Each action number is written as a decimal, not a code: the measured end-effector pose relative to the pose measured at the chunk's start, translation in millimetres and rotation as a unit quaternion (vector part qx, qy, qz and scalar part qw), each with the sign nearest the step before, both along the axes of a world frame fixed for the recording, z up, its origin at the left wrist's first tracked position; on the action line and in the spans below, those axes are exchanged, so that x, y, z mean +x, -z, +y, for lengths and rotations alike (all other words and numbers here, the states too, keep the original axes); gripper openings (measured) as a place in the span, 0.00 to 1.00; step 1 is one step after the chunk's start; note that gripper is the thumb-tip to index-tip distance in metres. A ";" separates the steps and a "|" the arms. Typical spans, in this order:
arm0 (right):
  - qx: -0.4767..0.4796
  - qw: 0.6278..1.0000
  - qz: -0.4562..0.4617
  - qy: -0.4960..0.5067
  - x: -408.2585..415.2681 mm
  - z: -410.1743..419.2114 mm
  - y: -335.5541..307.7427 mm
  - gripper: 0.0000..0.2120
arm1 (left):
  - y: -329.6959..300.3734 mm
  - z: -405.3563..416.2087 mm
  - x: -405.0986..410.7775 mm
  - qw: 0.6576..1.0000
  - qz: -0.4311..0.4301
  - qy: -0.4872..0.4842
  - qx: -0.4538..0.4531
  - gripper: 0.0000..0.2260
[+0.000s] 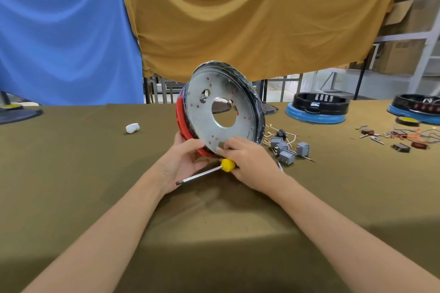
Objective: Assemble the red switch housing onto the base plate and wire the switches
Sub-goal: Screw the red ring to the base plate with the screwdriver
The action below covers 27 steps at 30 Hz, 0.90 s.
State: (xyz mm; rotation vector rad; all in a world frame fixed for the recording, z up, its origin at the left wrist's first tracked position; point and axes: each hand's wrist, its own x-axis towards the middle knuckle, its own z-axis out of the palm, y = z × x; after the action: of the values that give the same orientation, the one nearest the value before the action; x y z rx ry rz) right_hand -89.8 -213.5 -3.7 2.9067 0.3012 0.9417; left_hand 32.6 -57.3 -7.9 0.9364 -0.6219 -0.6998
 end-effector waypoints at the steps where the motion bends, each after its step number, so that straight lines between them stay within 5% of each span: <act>1: 0.001 1.000 0.015 0.002 0.3 -0.7 0.8 0.18 | 1.0 -1.3 -0.8 1.000 -0.006 -0.010 0.013 0.36; 6: 0.014 0.993 0.116 -0.001 5.9 2.0 9.2 0.24 | 9.1 -6.8 4.1 0.978 -0.069 -0.171 0.096 0.32; 10: 0.109 0.988 0.107 -0.005 7.1 2.2 8.6 0.19 | 10.6 -8.8 3.7 0.963 -0.105 -0.227 0.100 0.29; 15: 0.204 0.978 0.035 0.006 13.9 3.9 7.8 0.07 | 7.9 -9.0 -6.1 0.960 -0.148 -0.205 0.121 0.36; 27: 0.243 0.965 -0.037 0.096 17.7 4.9 13.3 0.12 | 8.8 -15.8 -8.8 0.957 -0.174 -0.195 0.127 0.30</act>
State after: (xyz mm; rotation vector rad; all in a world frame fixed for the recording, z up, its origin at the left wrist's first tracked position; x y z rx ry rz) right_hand -72.2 -208.6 -17.0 3.2308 -0.2527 1.2348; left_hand 23.8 -73.1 -16.8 1.3947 -0.6371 -0.2610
